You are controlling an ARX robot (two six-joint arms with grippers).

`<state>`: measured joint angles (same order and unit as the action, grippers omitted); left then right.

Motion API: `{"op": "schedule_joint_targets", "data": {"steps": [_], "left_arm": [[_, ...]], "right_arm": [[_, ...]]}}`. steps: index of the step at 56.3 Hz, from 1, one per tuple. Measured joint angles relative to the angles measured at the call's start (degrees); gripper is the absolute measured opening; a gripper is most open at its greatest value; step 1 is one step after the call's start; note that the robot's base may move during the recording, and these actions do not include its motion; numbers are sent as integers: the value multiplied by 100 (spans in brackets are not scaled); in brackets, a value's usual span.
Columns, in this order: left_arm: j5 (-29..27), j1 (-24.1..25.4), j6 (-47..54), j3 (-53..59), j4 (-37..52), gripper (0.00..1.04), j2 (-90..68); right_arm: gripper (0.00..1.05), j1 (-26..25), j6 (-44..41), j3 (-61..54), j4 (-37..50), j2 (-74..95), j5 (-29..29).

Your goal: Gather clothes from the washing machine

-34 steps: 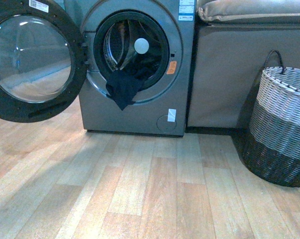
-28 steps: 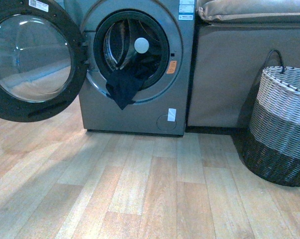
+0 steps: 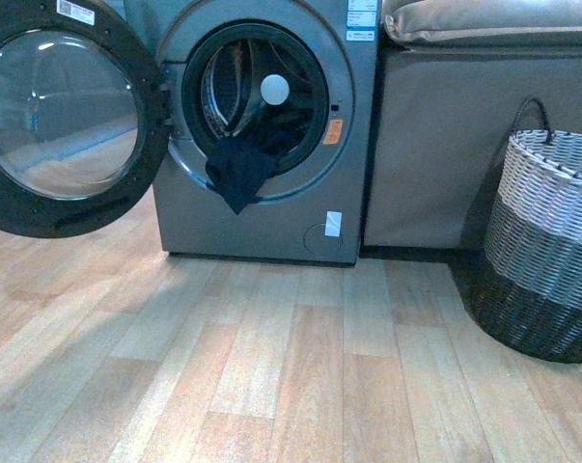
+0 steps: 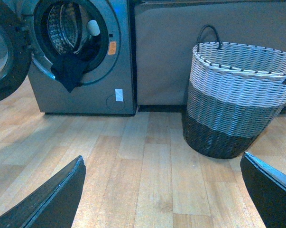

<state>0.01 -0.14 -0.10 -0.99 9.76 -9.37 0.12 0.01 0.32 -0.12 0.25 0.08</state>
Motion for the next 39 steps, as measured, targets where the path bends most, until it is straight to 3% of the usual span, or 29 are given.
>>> {"op": "schedule_joint_targets", "data": {"steps": [39], "left_arm": [[0, 0, 0, 0, 0, 98, 0]], "right_arm": [[97, 0, 0, 0, 0, 0, -9]]}}
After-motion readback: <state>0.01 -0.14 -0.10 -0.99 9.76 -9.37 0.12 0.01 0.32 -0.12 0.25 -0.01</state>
